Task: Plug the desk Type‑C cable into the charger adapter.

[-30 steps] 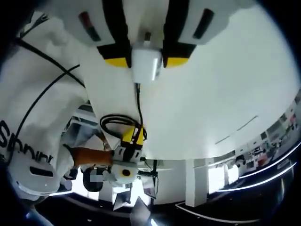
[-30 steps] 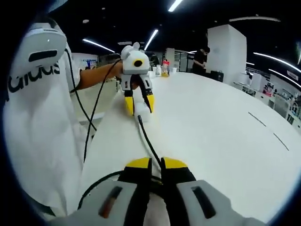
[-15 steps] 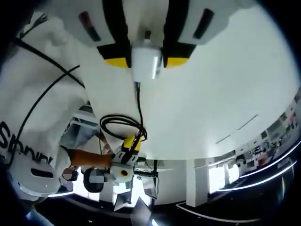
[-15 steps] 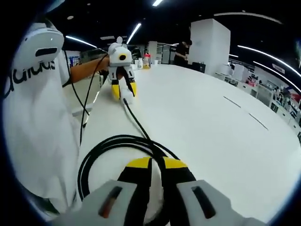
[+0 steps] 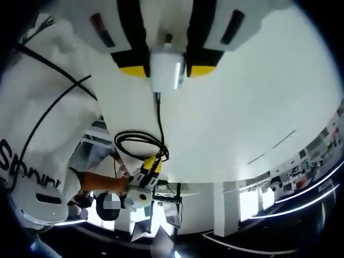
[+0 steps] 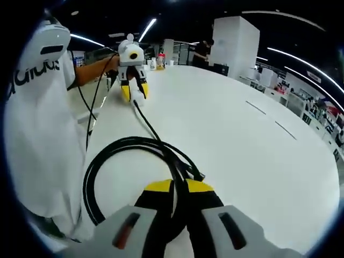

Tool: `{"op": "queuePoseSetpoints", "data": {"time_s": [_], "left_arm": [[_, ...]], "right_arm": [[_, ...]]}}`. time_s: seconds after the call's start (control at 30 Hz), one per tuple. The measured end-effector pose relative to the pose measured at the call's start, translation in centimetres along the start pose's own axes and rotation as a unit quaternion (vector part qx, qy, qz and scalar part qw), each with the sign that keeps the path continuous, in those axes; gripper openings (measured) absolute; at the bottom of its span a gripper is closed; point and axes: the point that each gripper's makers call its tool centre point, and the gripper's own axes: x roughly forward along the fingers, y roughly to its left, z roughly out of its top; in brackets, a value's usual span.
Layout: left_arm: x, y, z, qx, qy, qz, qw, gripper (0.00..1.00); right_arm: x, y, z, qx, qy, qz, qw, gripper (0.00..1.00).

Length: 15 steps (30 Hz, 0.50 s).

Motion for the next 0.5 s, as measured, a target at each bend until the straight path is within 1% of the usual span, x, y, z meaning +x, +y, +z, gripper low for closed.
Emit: {"op": "queuePoseSetpoints", "data": {"time_s": [0.13, 0.2, 0.37, 0.43, 0.5], "left_arm": [[0.00, 0.00, 0.00, 0.000, 0.000, 0.000, 1.0000, 0.26], [0.03, -0.02, -0.01, -0.001, -0.001, 0.000, 1.0000, 0.26], [0.06, -0.03, -0.03, -0.002, 0.000, 0.000, 1.0000, 0.26], [0.08, -0.05, -0.03, -0.001, 0.001, 0.000, 1.0000, 0.26], [0.15, -0.11, -0.03, -0.002, 0.003, -0.002, 1.0000, 0.26]], "right_arm": [[0.01, 0.00, -0.01, 0.000, 0.001, 0.000, 1.0000, 0.06], [0.09, 0.01, -0.20, -0.010, 0.011, 0.000, 0.9999, 0.06], [0.14, 0.02, -0.24, -0.016, 0.017, -0.002, 0.9997, 0.05], [0.12, 0.01, -0.41, -0.028, 0.030, -0.004, 0.9992, 0.04], [0.17, -0.07, -0.80, -0.047, 0.057, -0.007, 0.9972, 0.04]]}}
